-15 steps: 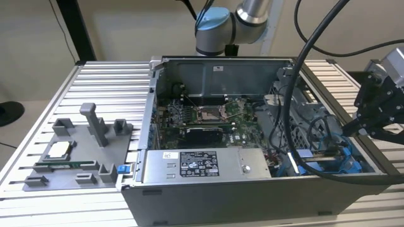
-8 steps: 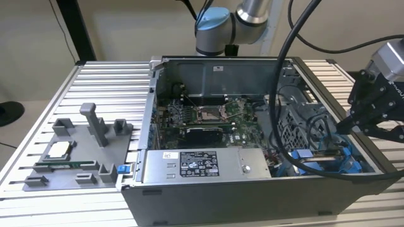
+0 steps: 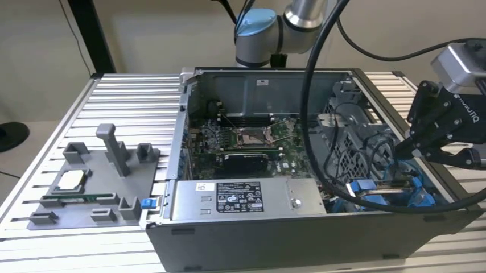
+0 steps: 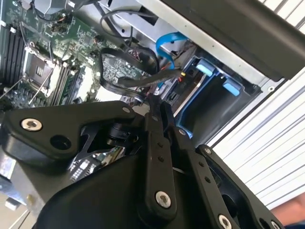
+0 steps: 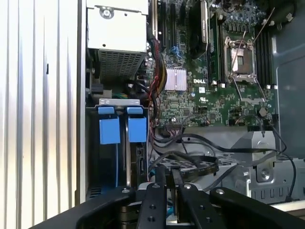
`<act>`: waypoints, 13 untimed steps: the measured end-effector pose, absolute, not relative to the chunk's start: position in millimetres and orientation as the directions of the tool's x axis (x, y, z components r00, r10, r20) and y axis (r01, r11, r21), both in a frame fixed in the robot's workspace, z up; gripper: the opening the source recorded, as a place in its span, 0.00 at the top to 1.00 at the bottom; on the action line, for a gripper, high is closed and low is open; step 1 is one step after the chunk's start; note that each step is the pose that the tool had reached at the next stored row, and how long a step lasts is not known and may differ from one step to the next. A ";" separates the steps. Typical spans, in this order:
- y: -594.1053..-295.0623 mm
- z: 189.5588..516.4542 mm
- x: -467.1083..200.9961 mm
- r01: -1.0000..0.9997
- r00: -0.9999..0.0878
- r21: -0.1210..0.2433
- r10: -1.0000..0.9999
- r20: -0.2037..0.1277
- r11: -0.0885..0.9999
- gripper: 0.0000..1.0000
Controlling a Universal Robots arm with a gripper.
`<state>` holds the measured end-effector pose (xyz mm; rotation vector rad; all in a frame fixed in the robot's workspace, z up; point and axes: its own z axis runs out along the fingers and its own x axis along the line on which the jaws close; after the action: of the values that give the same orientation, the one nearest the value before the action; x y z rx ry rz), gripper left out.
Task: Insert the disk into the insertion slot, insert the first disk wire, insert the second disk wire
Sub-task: 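Insert the second disk wire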
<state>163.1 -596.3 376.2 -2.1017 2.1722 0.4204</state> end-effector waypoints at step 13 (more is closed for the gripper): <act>-596.4 372.7 147.0 -0.996 -0.038 0.091 -0.971 -0.236 0.017 1.00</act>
<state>147.0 -596.4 372.7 -2.1021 2.1609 0.3520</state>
